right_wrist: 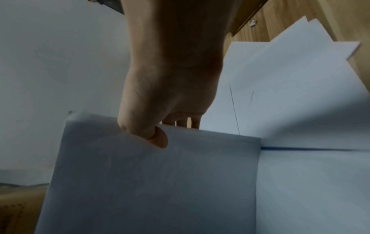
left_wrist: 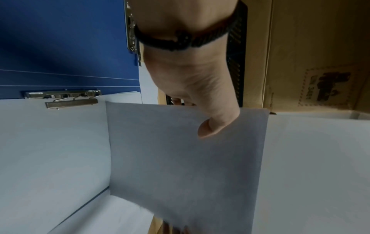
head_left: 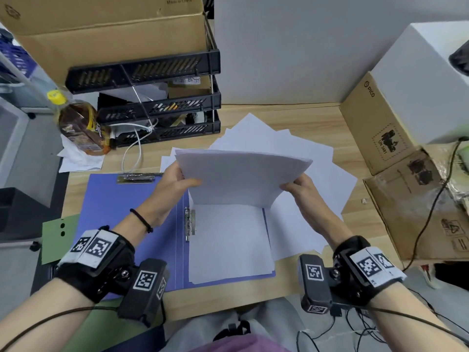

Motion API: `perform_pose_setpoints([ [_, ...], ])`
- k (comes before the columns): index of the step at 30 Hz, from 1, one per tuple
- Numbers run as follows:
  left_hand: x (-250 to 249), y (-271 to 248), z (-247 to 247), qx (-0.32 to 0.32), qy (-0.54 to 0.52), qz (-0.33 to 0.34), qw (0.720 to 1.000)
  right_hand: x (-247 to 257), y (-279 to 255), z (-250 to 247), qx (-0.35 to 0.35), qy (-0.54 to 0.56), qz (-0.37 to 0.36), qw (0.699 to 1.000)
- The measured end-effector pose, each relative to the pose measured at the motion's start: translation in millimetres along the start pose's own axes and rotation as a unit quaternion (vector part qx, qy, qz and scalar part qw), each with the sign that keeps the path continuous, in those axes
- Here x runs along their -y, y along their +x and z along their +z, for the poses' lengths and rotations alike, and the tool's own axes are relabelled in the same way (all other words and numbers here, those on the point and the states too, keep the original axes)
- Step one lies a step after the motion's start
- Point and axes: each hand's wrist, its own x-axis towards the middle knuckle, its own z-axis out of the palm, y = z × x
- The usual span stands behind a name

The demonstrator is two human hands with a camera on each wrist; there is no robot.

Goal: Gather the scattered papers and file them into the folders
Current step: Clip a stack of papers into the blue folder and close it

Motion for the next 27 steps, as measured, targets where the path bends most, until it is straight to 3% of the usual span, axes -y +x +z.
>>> perform_pose_setpoints([
  [4, -3.3, 3.9, -5.3, -0.011, -0.004, 0.009, 1.000, 7.9, 2.3, -15.4, -0.018, -0.006, -0.017, 1.000],
  [9, 9.3, 5.3, 14.6, -0.022, 0.000, -0.009, 1.000, 7.7, 1.7, -2.6, 0.071, -0.055, 0.007, 0.996],
  [12, 4.2, 8.8, 10.0, -0.037, 0.009, -0.005, 0.999, 7.1, 3.4, -9.9, 0.017, -0.065, -0.014, 0.998],
  [15, -12.5, 14.5, 0.0, -0.026, 0.053, 0.033, 0.998, 12.6, 9.0, -22.8, -0.031, -0.100, -0.033, 0.994],
  [18, -34.6, 21.8, -3.7, -0.071, 0.070, 0.083, 0.992, 19.6, 14.0, -31.8, -0.011, -0.144, -0.019, 0.989],
  [20, -46.7, 27.4, 2.6, -0.049, 0.139, 0.109, 0.983, 23.8, 14.8, -34.1, 0.024, -0.163, -0.012, 0.986],
  [22, -54.6, 33.9, 14.6, 0.011, 0.272, 0.129, 0.954, 28.9, 14.0, -32.9, 0.063, -0.171, -0.013, 0.983],
  [26, -69.1, 46.4, 40.8, 0.124, 0.499, 0.146, 0.845, 39.0, 17.9, -32.6, 0.133, -0.210, -0.034, 0.968],
  [27, -73.2, 48.5, 45.5, 0.141, 0.520, 0.136, 0.832, 41.8, 19.1, -33.4, 0.148, -0.220, -0.044, 0.963],
])
